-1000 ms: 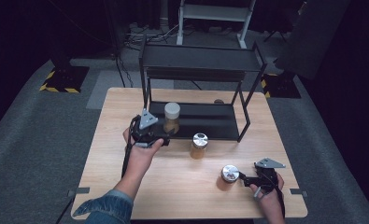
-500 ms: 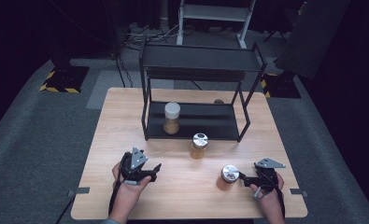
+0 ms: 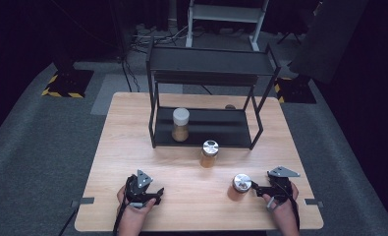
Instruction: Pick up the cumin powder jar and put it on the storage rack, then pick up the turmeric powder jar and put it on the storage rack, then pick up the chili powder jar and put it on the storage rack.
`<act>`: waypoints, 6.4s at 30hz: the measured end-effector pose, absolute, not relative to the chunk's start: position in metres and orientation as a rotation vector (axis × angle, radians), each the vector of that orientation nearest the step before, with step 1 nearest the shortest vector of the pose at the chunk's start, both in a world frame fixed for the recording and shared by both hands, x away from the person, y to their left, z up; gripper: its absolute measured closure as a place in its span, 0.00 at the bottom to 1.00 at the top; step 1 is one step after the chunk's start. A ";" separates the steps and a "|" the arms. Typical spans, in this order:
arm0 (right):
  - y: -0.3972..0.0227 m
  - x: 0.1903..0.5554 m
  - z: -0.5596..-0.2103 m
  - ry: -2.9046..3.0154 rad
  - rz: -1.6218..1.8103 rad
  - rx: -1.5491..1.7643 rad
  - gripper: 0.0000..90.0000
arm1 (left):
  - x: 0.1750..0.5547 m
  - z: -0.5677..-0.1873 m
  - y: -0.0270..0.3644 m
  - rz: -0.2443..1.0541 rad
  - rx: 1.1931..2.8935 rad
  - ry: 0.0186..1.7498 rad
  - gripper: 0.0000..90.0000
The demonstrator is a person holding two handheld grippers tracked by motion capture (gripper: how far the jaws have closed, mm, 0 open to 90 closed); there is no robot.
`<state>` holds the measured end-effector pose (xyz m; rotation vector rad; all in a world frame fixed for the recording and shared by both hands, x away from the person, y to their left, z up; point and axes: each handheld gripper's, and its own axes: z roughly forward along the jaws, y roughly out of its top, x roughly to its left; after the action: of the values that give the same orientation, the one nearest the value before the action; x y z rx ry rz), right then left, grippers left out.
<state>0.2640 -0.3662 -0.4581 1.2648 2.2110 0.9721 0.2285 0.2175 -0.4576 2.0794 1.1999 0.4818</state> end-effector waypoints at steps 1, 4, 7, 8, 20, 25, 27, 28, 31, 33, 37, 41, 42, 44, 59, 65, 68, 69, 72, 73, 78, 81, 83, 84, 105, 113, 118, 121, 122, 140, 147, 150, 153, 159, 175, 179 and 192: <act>-0.366 0.264 -0.458 2.211 0.972 1.266 0.15 | 0.229 -0.458 0.217 0.483 2.079 1.201 0.15; -0.366 0.264 -0.458 2.209 0.971 1.267 0.15 | 0.229 -0.457 0.217 0.484 2.080 1.204 0.15; -0.366 0.264 -0.458 2.209 0.971 1.267 0.15 | 0.229 -0.457 0.217 0.484 2.082 1.205 0.14; -0.366 0.264 -0.458 2.209 0.971 1.267 0.15 | 0.229 -0.457 0.216 0.484 2.080 1.208 0.14; -0.367 0.265 -0.457 2.218 0.973 1.263 0.15 | 0.232 -0.457 0.216 0.482 2.085 1.208 0.12; -0.368 0.270 -0.456 2.233 0.974 1.255 0.18 | 0.232 -0.457 0.216 0.483 2.084 1.208 0.12; -0.367 0.273 -0.451 2.237 0.953 1.273 0.23 | 0.232 -0.457 0.216 0.483 2.084 1.208 0.12; -0.367 0.275 -0.449 2.242 0.945 1.284 0.23 | 0.232 -0.457 0.216 0.483 2.084 1.208 0.12; -0.369 0.276 -0.441 2.229 0.969 1.281 0.20 | 0.232 -0.457 0.216 0.483 2.085 1.208 0.12; -0.366 0.277 -0.430 2.223 0.967 1.248 0.19 | 0.232 -0.457 0.216 0.484 2.085 1.206 0.12; -0.361 0.279 -0.408 2.203 1.004 1.224 0.17 | 0.232 -0.457 0.216 0.484 2.087 1.204 0.12; -0.358 0.284 -0.389 2.183 1.072 1.214 0.16 | 0.232 -0.457 0.216 0.482 2.086 1.205 0.12; -0.356 0.286 -0.384 2.183 1.086 1.214 0.16 | 0.232 -0.457 0.216 0.483 2.086 1.204 0.12; -0.350 0.289 -0.376 2.183 1.100 1.198 0.15 | 0.232 -0.457 0.216 0.483 2.087 1.203 0.12; -0.284 0.324 -0.339 2.303 1.151 1.025 0.14 | 0.230 -0.457 0.213 0.505 2.096 1.190 0.12; -0.259 0.341 -0.343 2.374 1.150 1.007 0.12 | 0.230 -0.457 0.213 0.502 2.096 1.184 0.12; -0.245 0.349 -0.347 2.408 1.132 1.006 0.12 | 0.230 -0.457 0.213 0.506 2.100 1.179 0.12; -0.242 0.352 -0.349 2.417 1.130 1.013 0.12 | 0.230 -0.457 0.213 0.507 2.101 1.179 0.12; -0.231 0.360 -0.352 2.447 1.097 1.016 0.12 | 0.229 -0.458 0.213 0.509 2.099 1.178 0.12; -0.227 0.362 -0.351 2.457 1.070 1.017 0.12 | 0.229 -0.458 0.213 0.509 2.099 1.177 0.12; -0.210 0.371 -0.348 2.497 0.994 0.993 0.13 | 0.229 -0.457 0.213 0.510 2.103 1.174 0.12; -0.204 0.378 -0.348 2.521 0.956 0.985 0.16 | 0.229 -0.457 0.213 0.511 2.104 1.171 0.12; -0.199 0.385 -0.349 2.549 0.927 0.993 0.17 | 0.229 -0.457 0.213 0.512 2.104 1.170 0.12; -0.198 0.387 -0.350 2.556 0.921 0.996 0.18 | 0.229 -0.457 0.213 0.509 2.104 1.172 0.12; -0.187 0.402 -0.355 2.572 0.887 1.022 0.35 | 0.229 -0.457 0.213 0.511 2.110 1.160 0.12; -0.178 0.416 -0.332 2.510 0.918 1.025 0.35 | 0.228 -0.457 0.212 0.516 2.115 1.149 0.12; -0.170 0.432 -0.329 2.465 0.916 1.056 0.35 | 0.228 -0.458 0.213 0.510 2.108 1.153 0.12; -0.166 0.443 -0.332 2.449 0.915 1.081 0.35 | 0.229 -0.458 0.213 0.509 2.109 1.153 0.12; -0.165 0.446 -0.334 2.443 0.914 1.085 0.35 | 0.229 -0.458 0.213 0.509 2.109 1.153 0.12; -0.163 0.473 -0.360 2.405 0.893 1.227 0.30 | 0.230 -0.458 0.214 0.499 2.108 1.156 0.12; -0.193 0.446 -0.329 2.363 1.038 1.199 0.22 | 0.230 -0.457 0.214 0.502 2.110 1.154 0.12; -0.211 0.428 -0.314 2.347 1.080 1.174 0.21 | 0.230 -0.457 0.214 0.497 2.110 1.156 0.12; -0.227 0.409 -0.304 2.338 1.107 1.158 0.20 | 0.231 -0.457 0.214 0.493 2.109 1.157 0.12; -0.254 0.370 -0.297 2.308 1.133 1.122 0.17 | 0.231 -0.457 0.214 0.494 2.108 1.159 0.12; -0.293 0.276 -0.330 2.275 1.158 1.066 0.14 | 0.232 -0.457 0.215 0.484 2.105 1.162 0.12; -0.297 0.262 -0.340 2.276 1.156 1.059 0.14 | 0.232 -0.457 0.216 0.481 2.106 1.161 0.12; -0.310 0.243 -0.381 2.303 1.148 1.121 0.14 | 0.232 -0.457 0.215 0.483 2.105 1.162 0.12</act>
<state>0.2434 -0.3099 -0.3809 1.1208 2.3034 1.1484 0.2319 0.2153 -0.4574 2.1052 1.1621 0.4835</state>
